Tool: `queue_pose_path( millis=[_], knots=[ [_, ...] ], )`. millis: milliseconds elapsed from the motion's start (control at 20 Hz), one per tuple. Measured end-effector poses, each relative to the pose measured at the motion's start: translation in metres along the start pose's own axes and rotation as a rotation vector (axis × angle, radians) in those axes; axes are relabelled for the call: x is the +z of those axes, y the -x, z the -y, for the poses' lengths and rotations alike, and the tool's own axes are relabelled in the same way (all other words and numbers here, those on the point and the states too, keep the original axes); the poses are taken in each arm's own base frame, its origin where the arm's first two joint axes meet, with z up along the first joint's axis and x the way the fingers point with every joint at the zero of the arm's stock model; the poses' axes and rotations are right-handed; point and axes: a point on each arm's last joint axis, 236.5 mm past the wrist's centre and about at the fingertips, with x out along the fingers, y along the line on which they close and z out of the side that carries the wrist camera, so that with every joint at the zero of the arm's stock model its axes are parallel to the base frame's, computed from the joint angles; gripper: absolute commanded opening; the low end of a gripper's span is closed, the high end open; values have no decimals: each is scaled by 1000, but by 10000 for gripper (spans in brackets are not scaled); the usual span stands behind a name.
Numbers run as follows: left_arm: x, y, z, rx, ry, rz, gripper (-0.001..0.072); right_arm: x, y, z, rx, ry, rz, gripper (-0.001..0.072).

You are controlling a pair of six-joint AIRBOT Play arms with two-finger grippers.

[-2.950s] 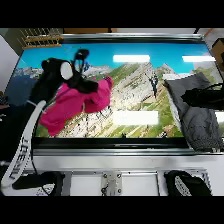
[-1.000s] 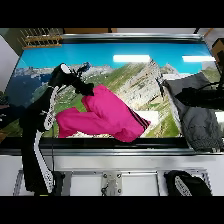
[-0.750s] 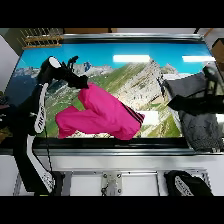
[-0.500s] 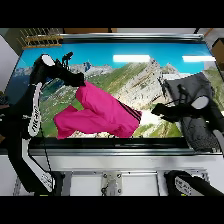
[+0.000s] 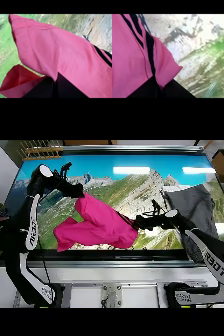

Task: Fold the clothes and pants, and hang the long-sleeved shirts on hangers.

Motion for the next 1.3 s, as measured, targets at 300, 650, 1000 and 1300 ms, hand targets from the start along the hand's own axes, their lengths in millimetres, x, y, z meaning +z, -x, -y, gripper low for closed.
queue_pose_path(
  millis=[300,650,1000,1300],
  knots=[
    [45,156,88,15,-192,364,4,53,114,-105,23,390,107,26],
    [-35,378,224,18,-426,875,4,14,316,-252,56,736,470,26],
    [-149,486,284,-23,-515,1254,4,-62,406,-295,124,784,663,26],
    [-124,444,251,-23,-422,1184,4,-64,372,-262,71,635,489,26]
  ],
)
